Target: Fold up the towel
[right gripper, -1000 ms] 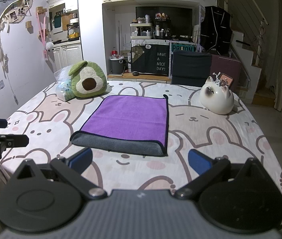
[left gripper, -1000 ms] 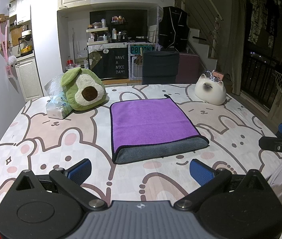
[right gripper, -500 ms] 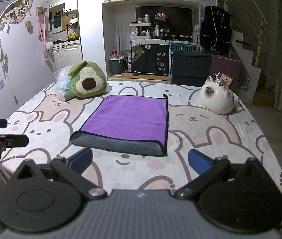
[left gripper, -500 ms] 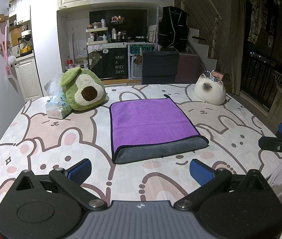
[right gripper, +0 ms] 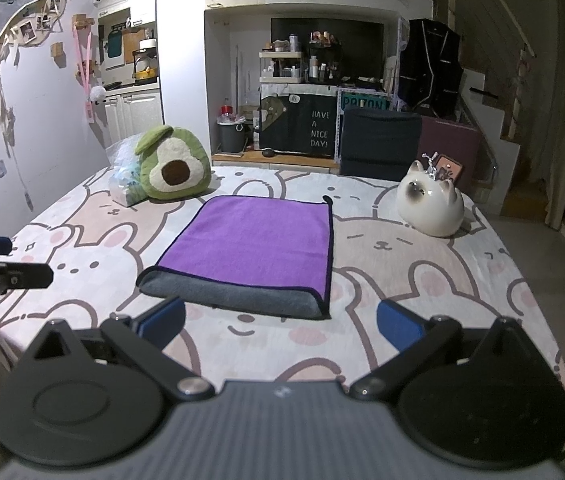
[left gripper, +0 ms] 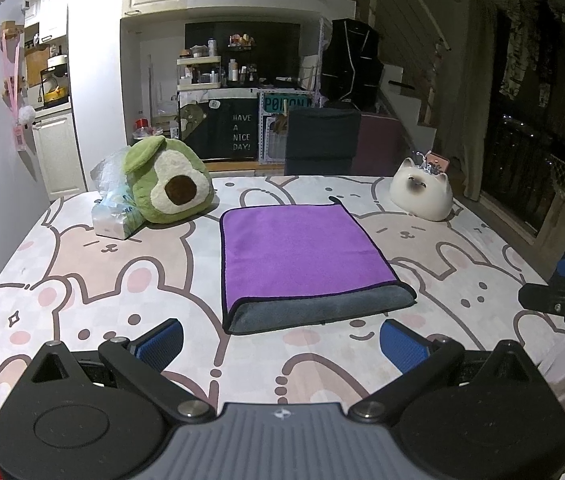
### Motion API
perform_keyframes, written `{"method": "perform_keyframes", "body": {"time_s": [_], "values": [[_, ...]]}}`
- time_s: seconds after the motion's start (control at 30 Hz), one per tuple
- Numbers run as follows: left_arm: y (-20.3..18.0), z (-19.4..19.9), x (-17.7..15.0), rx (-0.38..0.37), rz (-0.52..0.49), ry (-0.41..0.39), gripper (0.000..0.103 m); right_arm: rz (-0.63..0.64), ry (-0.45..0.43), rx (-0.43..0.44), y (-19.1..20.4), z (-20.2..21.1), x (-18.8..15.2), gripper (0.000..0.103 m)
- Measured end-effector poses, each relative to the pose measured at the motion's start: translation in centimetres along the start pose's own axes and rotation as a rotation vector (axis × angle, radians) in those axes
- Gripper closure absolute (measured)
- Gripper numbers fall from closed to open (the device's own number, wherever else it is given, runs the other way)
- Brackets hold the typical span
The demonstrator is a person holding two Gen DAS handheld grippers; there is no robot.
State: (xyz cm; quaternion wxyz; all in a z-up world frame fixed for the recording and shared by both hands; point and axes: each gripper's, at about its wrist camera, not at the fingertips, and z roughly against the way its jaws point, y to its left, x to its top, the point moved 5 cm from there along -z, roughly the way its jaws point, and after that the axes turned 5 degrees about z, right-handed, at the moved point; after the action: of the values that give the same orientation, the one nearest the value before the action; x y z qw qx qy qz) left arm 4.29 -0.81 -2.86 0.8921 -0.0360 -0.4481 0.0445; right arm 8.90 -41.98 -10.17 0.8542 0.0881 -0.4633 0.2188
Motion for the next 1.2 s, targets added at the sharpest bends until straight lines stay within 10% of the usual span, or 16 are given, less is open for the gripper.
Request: {"method": "perform_keyframes", "body": {"time_s": [1.2], "values": [[1.0,-5.3,4.9,0.050,0.000,-0.035,0.000,0.115,-0.042,-0.100,-0.7,-3.6,2.8,0.000]]}}
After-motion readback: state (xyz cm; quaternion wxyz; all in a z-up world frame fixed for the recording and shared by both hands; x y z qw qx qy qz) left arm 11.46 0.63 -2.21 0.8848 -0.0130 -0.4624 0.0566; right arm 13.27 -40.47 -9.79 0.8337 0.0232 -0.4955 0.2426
